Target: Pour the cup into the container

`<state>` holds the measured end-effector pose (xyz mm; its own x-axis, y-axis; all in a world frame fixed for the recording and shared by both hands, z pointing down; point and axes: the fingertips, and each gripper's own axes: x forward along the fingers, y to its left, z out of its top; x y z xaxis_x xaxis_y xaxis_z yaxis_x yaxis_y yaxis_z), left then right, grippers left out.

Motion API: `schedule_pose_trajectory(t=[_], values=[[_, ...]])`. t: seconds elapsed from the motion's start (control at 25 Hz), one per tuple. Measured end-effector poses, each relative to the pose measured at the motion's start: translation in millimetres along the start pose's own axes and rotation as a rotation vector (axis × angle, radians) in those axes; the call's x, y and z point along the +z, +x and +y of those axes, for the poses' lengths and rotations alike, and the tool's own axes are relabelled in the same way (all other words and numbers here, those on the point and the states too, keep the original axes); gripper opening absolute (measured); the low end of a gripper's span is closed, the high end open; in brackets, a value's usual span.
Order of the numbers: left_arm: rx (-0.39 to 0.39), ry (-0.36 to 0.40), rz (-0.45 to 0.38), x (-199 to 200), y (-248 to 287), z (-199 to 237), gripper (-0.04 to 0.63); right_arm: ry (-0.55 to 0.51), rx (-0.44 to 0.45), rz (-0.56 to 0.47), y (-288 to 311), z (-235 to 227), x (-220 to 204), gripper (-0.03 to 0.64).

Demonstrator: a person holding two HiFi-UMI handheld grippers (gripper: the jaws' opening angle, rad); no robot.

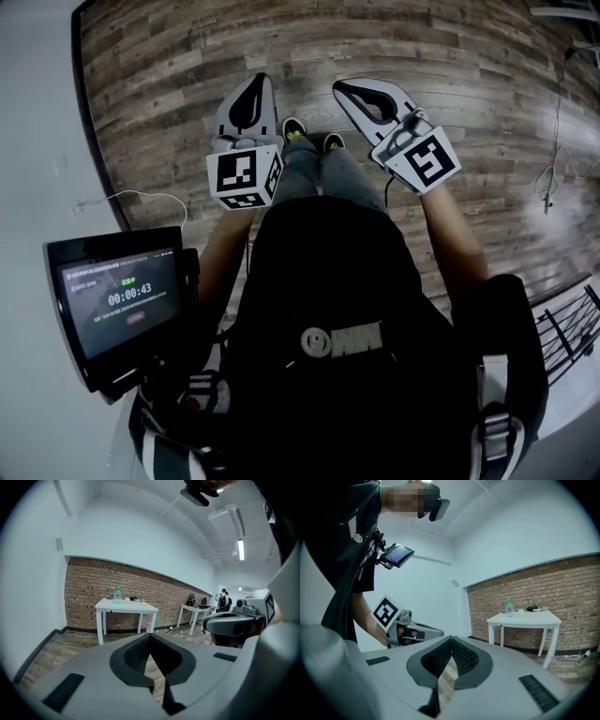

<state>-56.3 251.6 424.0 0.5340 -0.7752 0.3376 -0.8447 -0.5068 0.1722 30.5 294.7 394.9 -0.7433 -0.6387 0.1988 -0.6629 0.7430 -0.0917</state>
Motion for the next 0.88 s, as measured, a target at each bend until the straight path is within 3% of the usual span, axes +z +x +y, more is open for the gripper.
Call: schedule_pose_trajectory(t=[0.16, 0.32, 0.4, 0.56, 0.88], values=[[0.023, 0.014, -0.006, -13.6, -28.1, -34.4, -0.003, 0.002, 0.01, -0.028, -37.1, 17.4, -7.9, 0.008], [0.063, 0.039, -0.044, -33.8, -94.8, -123.9, -0.003, -0.01, 0.034, -0.093, -138.5, 68.2, -17.5, 0.008], [0.072, 0.024, -0.041, -41.4, -112.4, -146.6, -0.003, -0.004, 0.046, -0.095, -162.8, 81.0, -23.2, 0.008], [0.077, -0.013, -0.013, -53.2, -114.3, -151.6, -0.003, 0.036, 0.056, -0.088, -163.2, 73.6, -33.7, 0.008], [0.075, -0.012, 0.032, -62.0, -122.7, -154.1, -0.003, 0.087, 0.066, -0.099, -156.3, 79.7, -35.0, 0.008]])
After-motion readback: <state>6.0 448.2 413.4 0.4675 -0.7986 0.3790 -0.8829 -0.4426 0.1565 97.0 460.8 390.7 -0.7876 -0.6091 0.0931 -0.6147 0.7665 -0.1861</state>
